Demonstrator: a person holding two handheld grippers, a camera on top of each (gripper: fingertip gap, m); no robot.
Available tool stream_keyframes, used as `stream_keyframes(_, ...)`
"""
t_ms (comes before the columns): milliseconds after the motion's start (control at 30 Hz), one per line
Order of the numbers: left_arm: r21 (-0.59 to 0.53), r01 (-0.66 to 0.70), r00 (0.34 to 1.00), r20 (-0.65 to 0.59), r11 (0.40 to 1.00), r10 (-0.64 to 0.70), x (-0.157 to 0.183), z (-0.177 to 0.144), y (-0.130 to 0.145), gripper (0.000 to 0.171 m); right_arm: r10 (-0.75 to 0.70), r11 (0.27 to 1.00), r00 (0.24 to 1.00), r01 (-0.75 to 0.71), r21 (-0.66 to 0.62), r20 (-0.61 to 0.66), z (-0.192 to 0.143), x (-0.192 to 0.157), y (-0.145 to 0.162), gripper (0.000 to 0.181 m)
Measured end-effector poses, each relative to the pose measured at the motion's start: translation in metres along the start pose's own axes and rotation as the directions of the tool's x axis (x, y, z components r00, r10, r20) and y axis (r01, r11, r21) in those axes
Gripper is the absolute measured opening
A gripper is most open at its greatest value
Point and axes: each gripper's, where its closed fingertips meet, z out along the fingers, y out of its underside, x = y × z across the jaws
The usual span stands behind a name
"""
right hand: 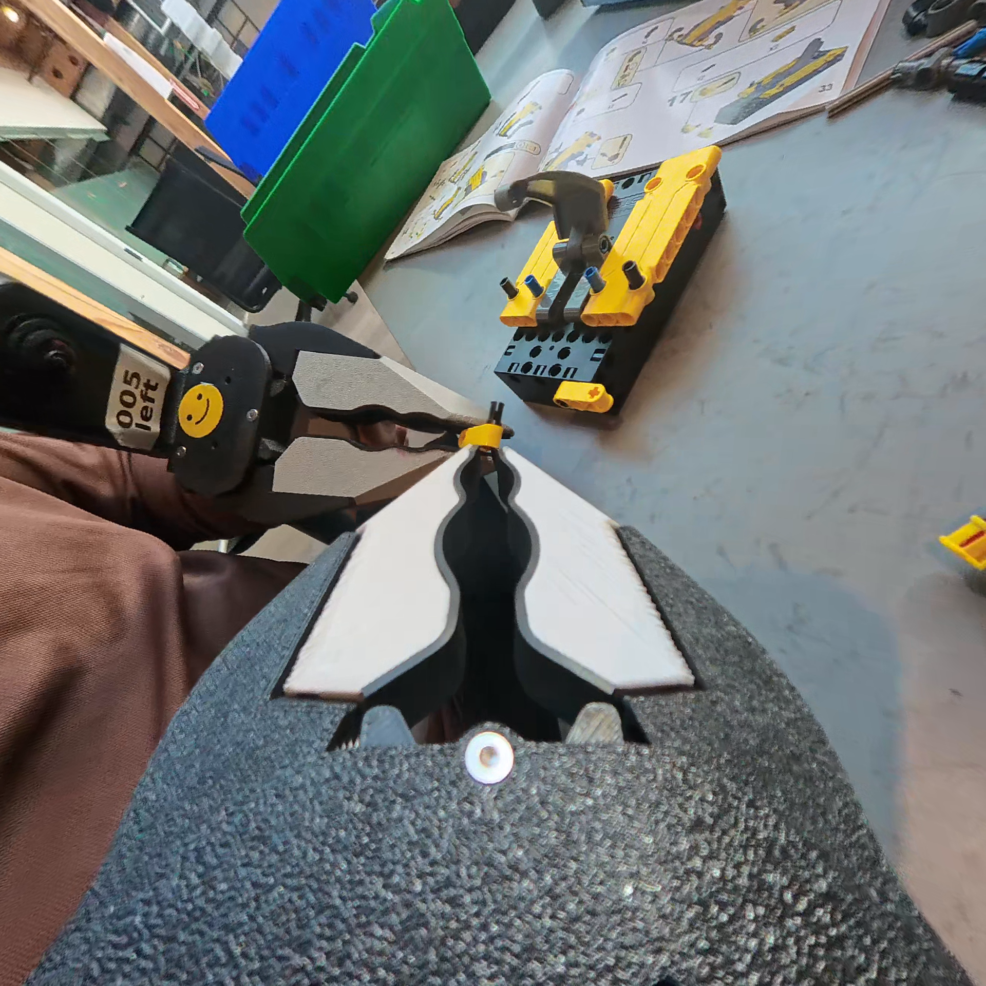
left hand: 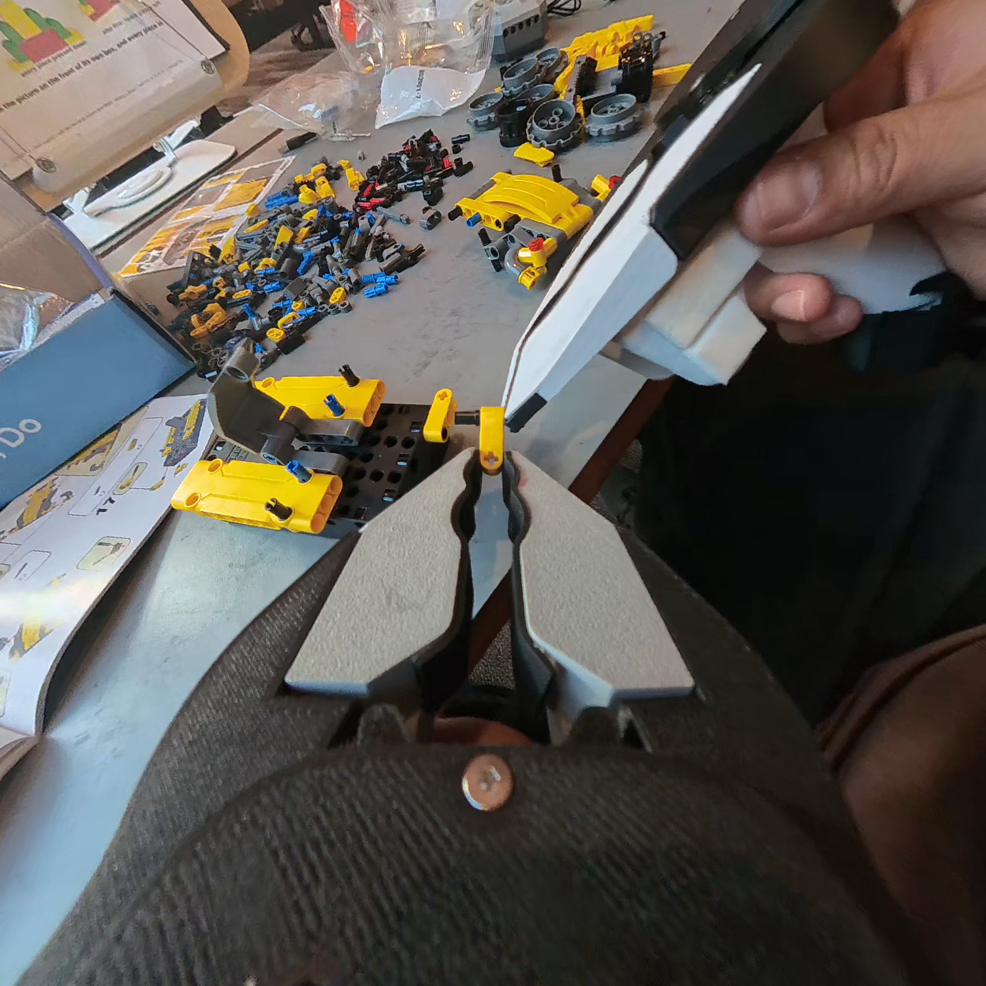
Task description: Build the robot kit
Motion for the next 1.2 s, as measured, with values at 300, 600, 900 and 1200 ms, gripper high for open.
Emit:
stream_keyframes(300,-0.12,0.13,0.986,-0.084,0.984,-0.141,0.005,0.006,0.017,0.005,-0.379,0.925,0.898,0.359,-0.128,-0.224,-0.003,0.008,0.0,0.01)
stream_keyframes(600,-0.156,0.191,0.966,-0.144,0.969,-0.213,0.018,0.015,0.011,0.016,-0.358,0.928,0.887,0.301,-0.222,-0.294,-0.005,0.034,0.013,0.007)
stream_keyframes(900,-0.167,0.166,0.973,-0.13,0.972,-0.189,0.015,0.003,0.017,0.045,-0.422,0.9,0.866,0.365,-0.237,-0.268,-0.012,0.033,0.01,0.011)
stream_keyframes(1200,-0.118,0.112,0.984,-0.125,0.987,-0.127,-0.044,-0.05,0.02,0.069,-0.531,0.83,0.843,0.496,-0.255,-0.088,-0.014,0.019,0.011,0.034)
